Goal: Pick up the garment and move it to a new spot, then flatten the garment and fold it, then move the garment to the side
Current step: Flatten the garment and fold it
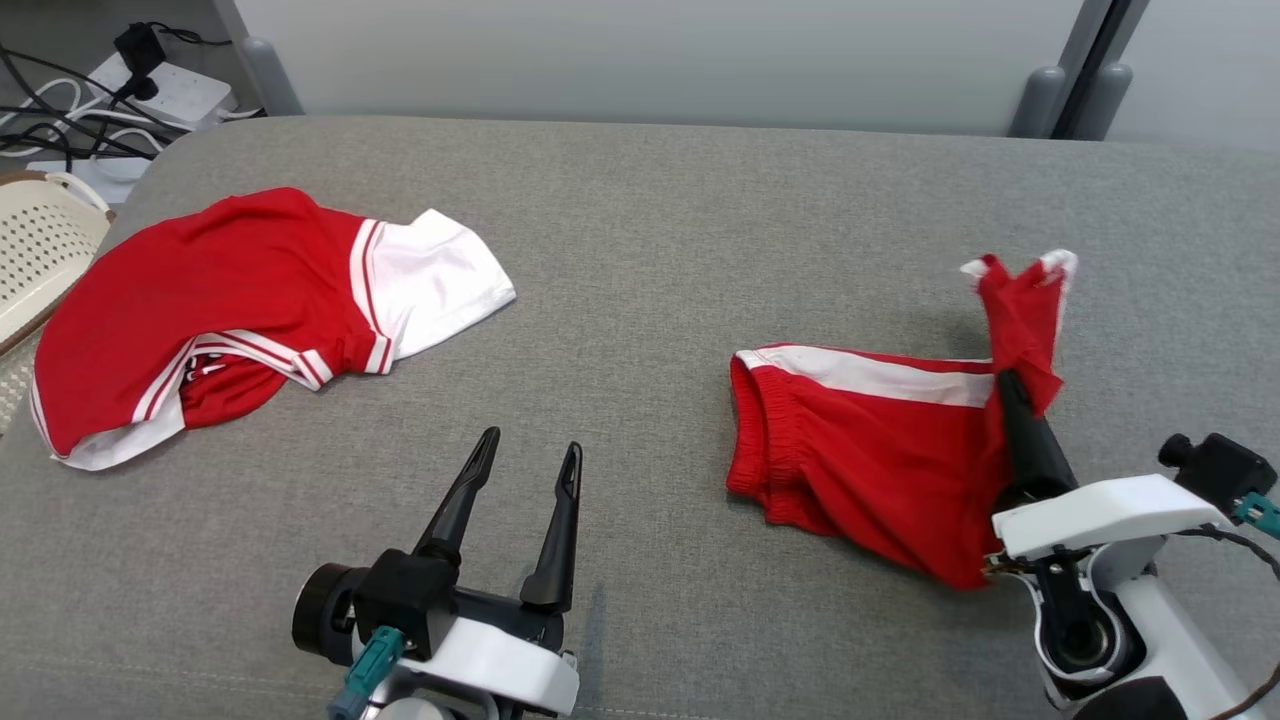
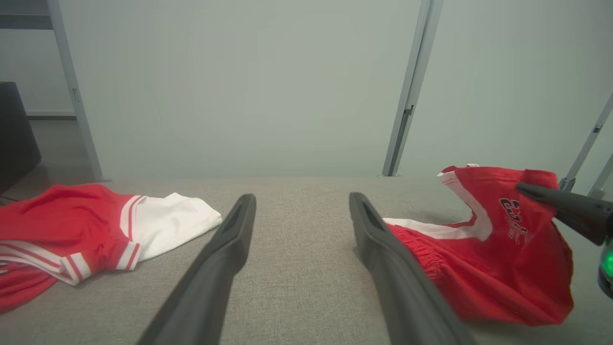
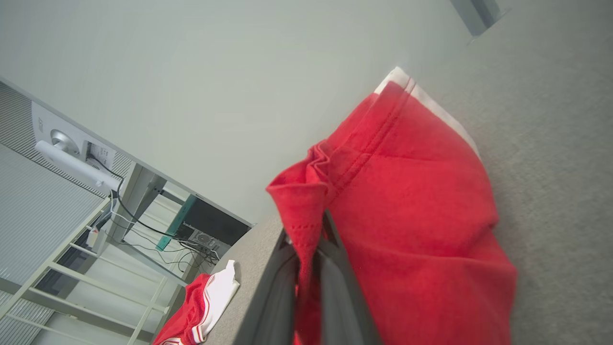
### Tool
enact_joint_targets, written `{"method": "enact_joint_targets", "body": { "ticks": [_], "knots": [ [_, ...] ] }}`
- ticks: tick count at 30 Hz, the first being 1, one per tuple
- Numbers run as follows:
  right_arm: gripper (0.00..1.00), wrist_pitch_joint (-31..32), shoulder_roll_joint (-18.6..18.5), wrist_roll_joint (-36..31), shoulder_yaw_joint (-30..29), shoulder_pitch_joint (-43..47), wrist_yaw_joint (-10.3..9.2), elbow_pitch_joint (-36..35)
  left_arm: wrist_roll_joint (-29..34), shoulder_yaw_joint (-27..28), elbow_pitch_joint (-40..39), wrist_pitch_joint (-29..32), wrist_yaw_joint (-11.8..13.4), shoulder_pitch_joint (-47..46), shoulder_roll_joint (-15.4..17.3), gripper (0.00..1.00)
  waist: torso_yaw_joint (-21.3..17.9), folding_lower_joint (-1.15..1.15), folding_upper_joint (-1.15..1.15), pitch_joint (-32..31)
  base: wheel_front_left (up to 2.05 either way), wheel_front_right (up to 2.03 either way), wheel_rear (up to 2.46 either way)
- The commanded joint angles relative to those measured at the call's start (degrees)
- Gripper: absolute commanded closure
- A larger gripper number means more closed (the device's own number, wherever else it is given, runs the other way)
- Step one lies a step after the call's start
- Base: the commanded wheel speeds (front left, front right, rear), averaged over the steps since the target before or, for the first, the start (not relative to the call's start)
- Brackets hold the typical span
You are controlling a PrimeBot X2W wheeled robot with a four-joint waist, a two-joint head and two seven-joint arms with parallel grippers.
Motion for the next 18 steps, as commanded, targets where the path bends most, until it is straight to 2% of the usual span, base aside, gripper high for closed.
{"method": "enact_joint_targets", "body": {
  "ticks": [1,6,18],
  "knots": [
    [1.0,0.0,0.4,-0.8,2.1,-0.6,0.02,-2.6,-0.9,1.7,-1.7,-0.3,0.5,-1.0,0.2,0.0,0.8,0.0,0.0,-0.2,0.0,0.0,0.0],
    [1.0,1.7,1.8,-2.1,6.0,-1.2,0.02,-4.7,-1.4,1.5,-1.8,-0.3,0.6,-0.8,0.2,0.0,2.9,0.0,0.0,0.0,0.0,0.0,0.0],
    [1.0,2.7,4.2,-4.1,12.5,-2.1,0.02,-2.1,-2.2,1.1,-1.6,-0.3,1.0,-0.7,0.2,0.0,6.0,0.0,0.0,0.2,0.0,0.0,0.0]
  ]
}}
